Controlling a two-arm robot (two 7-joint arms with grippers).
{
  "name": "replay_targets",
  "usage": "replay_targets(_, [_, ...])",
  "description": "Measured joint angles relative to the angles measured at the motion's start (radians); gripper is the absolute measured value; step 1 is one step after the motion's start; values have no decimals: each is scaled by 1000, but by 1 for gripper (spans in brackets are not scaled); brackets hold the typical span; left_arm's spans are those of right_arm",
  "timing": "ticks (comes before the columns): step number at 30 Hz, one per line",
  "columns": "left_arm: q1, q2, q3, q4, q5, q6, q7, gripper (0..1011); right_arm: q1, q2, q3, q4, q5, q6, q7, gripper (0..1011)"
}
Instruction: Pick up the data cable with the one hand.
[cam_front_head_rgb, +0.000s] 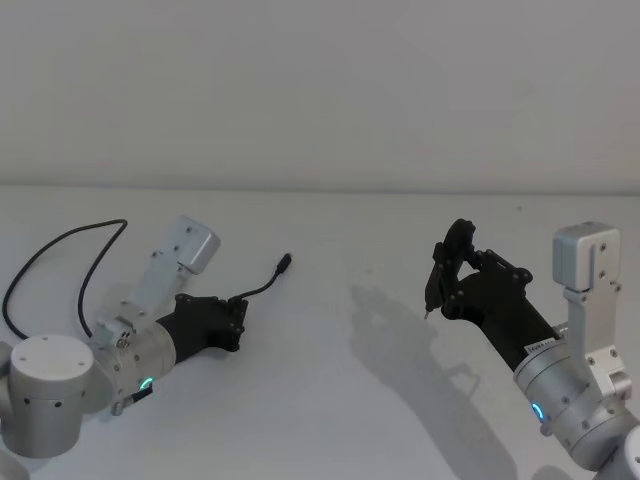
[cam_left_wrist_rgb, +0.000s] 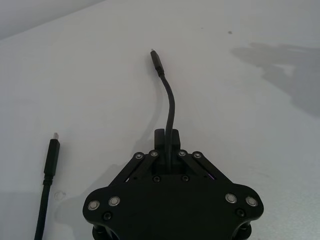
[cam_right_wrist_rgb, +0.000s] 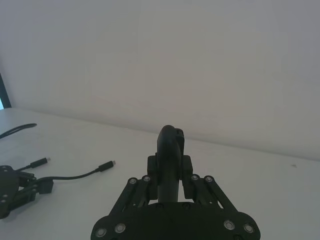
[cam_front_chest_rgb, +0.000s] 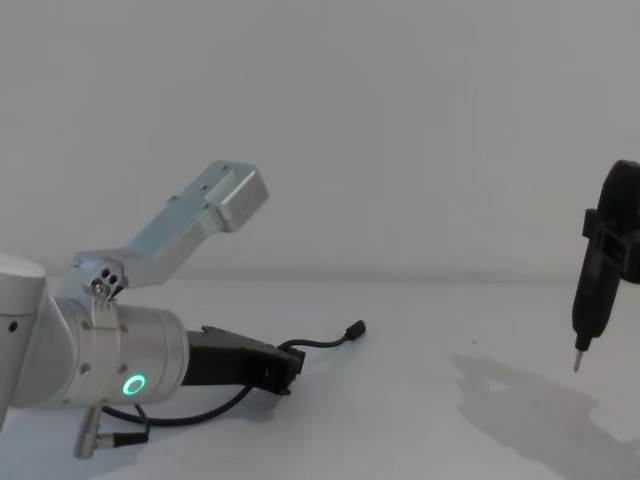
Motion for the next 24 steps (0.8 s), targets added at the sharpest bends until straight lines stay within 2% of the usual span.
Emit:
replay_targets(9, [-4, 16, 5, -7, -19, 0, -61, 45, 7, -5, 2, 8, 0, -3, 7, 275])
replay_targets(13, [-10, 32, 12, -11, -37, 1, -117, 45, 18, -9, -1, 17, -2, -3, 15, 275])
replay_targets(18, [-18, 50, 21, -15, -58, 2, -174, 45, 45, -18, -12, 45, -4, -6, 32, 274])
replay_targets(24, [-23, 69, 29, -22, -82, 6, -234, 45, 114, -41, -45, 120, -19, -19, 69, 274])
